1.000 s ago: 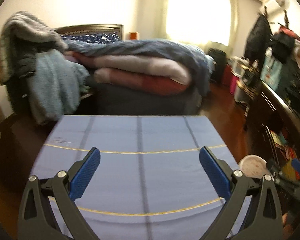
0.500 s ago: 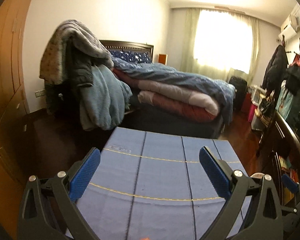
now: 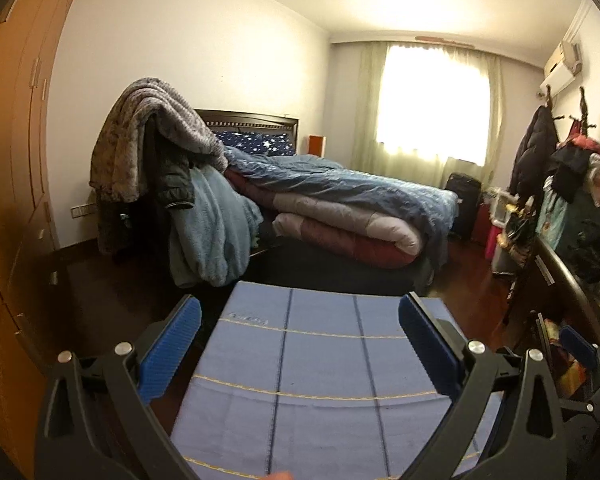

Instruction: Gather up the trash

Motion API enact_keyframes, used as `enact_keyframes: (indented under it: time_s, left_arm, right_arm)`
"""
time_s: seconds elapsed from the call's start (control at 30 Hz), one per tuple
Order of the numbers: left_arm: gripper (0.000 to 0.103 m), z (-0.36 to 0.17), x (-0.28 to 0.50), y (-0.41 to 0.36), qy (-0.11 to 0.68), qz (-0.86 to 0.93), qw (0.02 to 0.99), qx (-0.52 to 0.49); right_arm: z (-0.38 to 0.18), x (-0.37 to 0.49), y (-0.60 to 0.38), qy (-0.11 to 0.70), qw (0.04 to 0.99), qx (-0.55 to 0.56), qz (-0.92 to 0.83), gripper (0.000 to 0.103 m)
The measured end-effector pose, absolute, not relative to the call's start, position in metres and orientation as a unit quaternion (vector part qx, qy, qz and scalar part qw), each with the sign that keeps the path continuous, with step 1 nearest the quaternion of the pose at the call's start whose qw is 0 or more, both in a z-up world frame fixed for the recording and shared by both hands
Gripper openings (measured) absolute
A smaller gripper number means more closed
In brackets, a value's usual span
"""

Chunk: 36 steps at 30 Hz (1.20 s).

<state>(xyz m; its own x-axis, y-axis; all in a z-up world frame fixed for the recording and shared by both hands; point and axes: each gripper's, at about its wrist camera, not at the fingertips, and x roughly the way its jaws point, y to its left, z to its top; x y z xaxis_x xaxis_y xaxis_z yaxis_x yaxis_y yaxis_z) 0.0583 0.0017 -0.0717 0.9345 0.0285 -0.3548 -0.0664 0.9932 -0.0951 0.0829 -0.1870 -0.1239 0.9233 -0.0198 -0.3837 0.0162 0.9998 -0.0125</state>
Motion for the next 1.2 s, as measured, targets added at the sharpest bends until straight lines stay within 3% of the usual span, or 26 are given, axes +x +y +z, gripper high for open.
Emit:
enact_keyframes:
  time_s: [1.2]
  left_arm:
    - [0.100, -0.043, 0.030, -0.019, 0.134, 0.002, 0.990, -0.045]
  right_arm:
    - [-0.100, 0.056, -0.205, 0.156, 0.987, 0.007, -0.024, 0.099]
